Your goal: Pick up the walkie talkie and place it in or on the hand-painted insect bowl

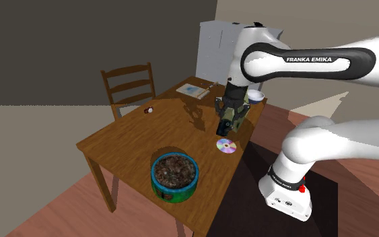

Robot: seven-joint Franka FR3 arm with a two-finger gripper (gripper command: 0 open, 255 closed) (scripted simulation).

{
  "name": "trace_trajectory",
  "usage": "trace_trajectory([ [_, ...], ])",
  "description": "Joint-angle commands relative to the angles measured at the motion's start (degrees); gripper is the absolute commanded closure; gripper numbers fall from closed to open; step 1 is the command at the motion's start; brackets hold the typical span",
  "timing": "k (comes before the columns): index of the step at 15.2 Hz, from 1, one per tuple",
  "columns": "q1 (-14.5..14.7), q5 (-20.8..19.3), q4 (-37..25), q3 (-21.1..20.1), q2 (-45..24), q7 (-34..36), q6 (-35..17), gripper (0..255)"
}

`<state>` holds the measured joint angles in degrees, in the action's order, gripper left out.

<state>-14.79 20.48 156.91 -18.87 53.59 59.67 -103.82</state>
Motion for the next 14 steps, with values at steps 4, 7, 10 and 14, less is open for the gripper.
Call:
trace_trajectory([
  [4,0.13,0.18,-3.30,-0.69,-0.93,1.55,2.07,255],
  [7,1.16,2.92,-5.86,-5.26,-4.87,5.40,-0.32,255],
  [10,1.52,4.93,-9.01,-9.82,-9.30,9.20,-2.75,255],
  [14,0.98,6.27,-14.04,-15.98,-15.80,14.39,-5.94,255],
])
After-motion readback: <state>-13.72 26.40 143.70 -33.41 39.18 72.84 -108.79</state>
